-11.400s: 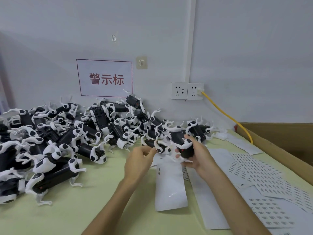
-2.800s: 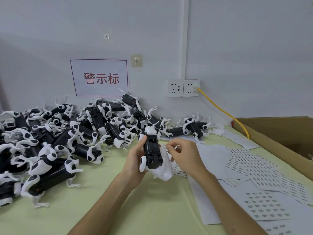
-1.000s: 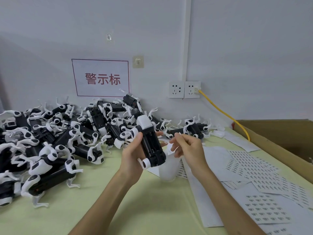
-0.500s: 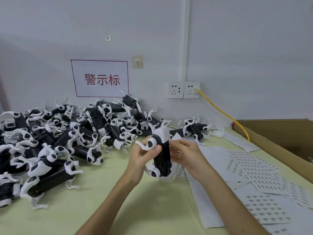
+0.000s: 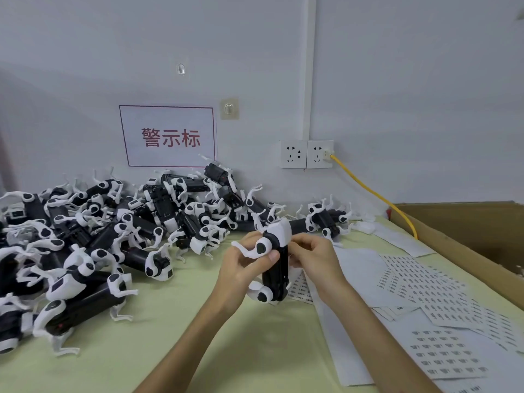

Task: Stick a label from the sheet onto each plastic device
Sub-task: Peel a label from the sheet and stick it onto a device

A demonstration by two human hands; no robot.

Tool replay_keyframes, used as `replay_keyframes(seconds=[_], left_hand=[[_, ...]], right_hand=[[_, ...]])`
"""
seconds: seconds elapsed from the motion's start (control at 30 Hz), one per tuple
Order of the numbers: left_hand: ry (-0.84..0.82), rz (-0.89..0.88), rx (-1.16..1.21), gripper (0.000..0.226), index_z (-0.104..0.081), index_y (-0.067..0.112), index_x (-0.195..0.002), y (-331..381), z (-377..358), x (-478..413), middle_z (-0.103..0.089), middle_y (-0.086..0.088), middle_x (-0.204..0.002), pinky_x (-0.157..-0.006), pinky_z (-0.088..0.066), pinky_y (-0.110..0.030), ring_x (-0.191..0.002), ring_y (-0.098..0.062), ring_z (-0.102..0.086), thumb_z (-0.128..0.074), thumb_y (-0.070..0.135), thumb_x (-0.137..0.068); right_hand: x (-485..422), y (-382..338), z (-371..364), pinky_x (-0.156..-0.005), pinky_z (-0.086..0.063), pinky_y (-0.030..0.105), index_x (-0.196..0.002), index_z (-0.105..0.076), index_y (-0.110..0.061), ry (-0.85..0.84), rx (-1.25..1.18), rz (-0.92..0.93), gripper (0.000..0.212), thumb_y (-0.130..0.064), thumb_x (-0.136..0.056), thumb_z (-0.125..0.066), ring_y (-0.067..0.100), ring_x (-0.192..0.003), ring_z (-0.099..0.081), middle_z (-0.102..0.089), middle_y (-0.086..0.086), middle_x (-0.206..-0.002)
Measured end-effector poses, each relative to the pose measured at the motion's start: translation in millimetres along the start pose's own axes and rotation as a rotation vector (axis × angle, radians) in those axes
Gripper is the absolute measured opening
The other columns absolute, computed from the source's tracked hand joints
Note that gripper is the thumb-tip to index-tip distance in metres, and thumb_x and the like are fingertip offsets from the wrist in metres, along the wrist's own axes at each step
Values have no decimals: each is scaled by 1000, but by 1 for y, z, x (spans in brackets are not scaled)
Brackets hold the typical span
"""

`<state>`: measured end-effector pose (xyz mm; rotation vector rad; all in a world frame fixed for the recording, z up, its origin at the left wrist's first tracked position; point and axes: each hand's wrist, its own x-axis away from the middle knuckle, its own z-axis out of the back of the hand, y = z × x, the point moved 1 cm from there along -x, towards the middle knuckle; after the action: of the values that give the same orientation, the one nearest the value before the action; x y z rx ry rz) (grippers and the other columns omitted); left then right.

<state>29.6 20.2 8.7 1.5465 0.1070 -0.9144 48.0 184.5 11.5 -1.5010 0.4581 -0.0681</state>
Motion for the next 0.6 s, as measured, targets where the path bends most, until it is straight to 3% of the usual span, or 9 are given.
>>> replay_keyframes(seconds=[0.1, 0.2, 0.27, 0.37, 0.43, 0.5, 0.6], left_hand=[[111, 88, 93, 44, -71, 3, -94, -2, 2, -1, -70, -18, -91, -85, -52, -24, -92, -21, -68, -72, 44, -77], [244, 201, 200, 54, -76, 4, -98, -2, 7, -1, -75, -18, -101, -104, -50, -43, -106, -32, -72, -75, 50, -71], [328, 264, 272, 63, -76, 6, -106, -3, 10, -3, -74, -18, -112, -108, -47, -50, -110, -36, -69, -75, 56, -68], [403, 348, 398, 37, -82, 20, -91, -4, 17, -6, -74, -9, -101, -94, -50, -40, -103, -32, -68, -78, 54, -77], [407, 399, 507, 36, -82, 20, -93, -5, 19, -6, -76, -5, -97, -78, -56, -29, -93, -22, -72, -73, 51, -78], [426, 441, 567, 44, -75, 18, -104, -8, 21, -6, -74, -1, -93, -68, -50, -24, -80, -16, -66, -71, 51, -76], [441, 465, 577, 34, -72, 21, -97, -11, 21, -6, -67, 3, -87, -59, -36, -24, -62, -13, -55, -73, 47, -76]], right_hand=[[3, -3, -5, -54, -45, 16, -79, -72, -9, 41, 82, 146, 10, -10, -89, -72, 8, -50, -54, -66, -4, -64], [3, -4, -5, -54, -43, 16, -81, -71, -10, 105, 73, 206, 9, -14, -89, -73, 8, -47, -52, -64, -11, -63], [2, -5, -1, -51, -40, 14, -83, -71, -9, 138, 33, 210, 8, -14, -89, -73, 6, -45, -49, -61, -15, -58], [2, -8, 2, -49, -39, 14, -81, -73, -12, 143, -40, 194, 8, -13, -89, -74, 7, -45, -44, -59, -13, -55], [3, -9, 2, -49, -38, 17, -83, -76, -15, 112, -118, 156, 9, -11, -90, -71, 10, -47, -42, -58, -7, -56], [3, -9, 0, -49, -36, 21, -85, -79, -19, 50, -212, 114, 19, -7, -92, -67, 12, -50, -41, -55, -2, -57], [4, -10, -3, -47, -32, 22, -89, -81, -21, -50, -332, 36, 28, -3, -93, -60, 12, -51, -41, -51, 2, -56]])
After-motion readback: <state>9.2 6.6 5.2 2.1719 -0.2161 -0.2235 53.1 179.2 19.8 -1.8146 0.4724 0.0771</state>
